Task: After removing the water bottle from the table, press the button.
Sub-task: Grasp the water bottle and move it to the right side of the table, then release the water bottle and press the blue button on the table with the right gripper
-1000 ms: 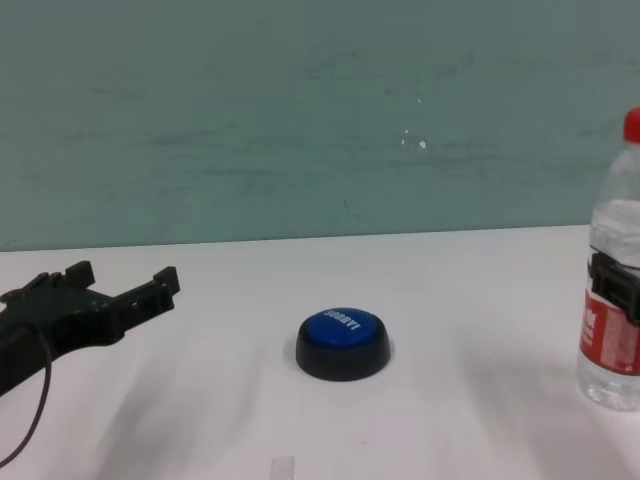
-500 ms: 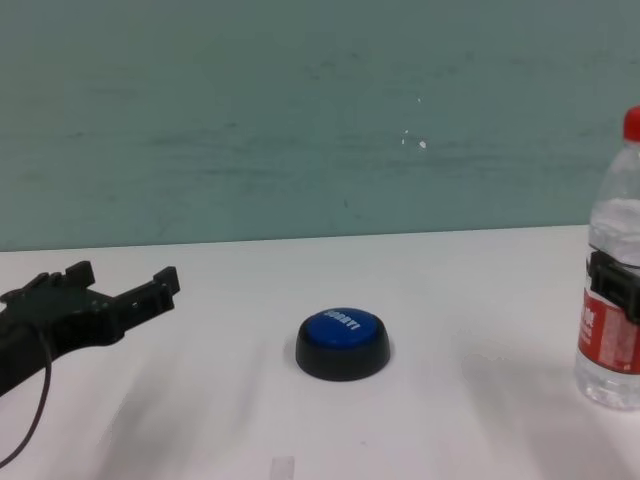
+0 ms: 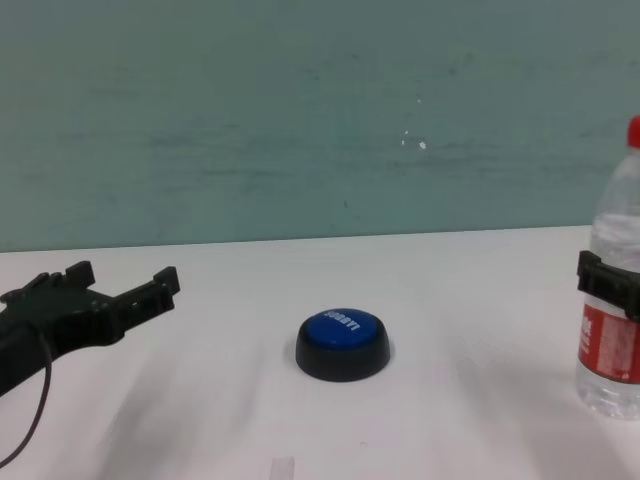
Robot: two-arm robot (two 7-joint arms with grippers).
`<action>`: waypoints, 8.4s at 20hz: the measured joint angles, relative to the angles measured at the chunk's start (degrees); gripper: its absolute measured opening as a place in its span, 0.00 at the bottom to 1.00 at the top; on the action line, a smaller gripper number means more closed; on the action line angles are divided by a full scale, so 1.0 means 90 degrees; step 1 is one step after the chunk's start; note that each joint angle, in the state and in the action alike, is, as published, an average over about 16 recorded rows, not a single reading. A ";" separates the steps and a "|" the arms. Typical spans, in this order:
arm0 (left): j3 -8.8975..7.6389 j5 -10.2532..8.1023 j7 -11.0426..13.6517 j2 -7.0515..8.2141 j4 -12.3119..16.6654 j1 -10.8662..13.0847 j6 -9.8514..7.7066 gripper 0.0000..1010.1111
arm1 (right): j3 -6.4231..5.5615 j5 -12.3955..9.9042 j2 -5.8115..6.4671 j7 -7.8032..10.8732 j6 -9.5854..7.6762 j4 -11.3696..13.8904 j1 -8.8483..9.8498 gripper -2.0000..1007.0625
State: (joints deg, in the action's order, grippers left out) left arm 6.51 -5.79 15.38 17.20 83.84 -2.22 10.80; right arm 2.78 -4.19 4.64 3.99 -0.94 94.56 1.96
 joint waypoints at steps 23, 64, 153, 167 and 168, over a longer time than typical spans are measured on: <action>0.0000 0.0000 0.0000 0.0000 0.0000 0.0000 0.0000 0.99 | -0.0006 0.0092 -0.0134 -0.0064 0.0032 0.0275 0.0300 0.99; 0.0000 0.0000 0.0000 0.0000 0.0000 0.0000 0.0000 0.99 | 0.0802 0.0025 0.0051 0.0442 -0.0133 0.0831 0.0551 0.99; 0.0000 0.0000 0.0000 0.0000 0.0000 0.0000 0.0000 0.99 | 0.1645 -0.0140 -0.0363 0.0893 -0.0564 -0.3678 -0.2961 0.99; 0.0000 0.0000 0.0000 0.0000 0.0000 0.0000 0.0000 0.99 | 0.1669 -0.0130 -0.0364 0.0939 -0.0626 -0.3797 -0.3023 0.99; 0.0000 0.0000 0.0000 0.0000 0.0000 0.0000 0.0000 0.99 | 0.1668 -0.0130 -0.0363 0.0938 -0.0624 -0.3796 -0.3022 0.99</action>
State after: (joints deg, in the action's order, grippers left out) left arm 6.50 -5.79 15.38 17.20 83.84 -2.22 10.80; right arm 17.79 -5.36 1.37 12.44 -6.56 60.40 -25.24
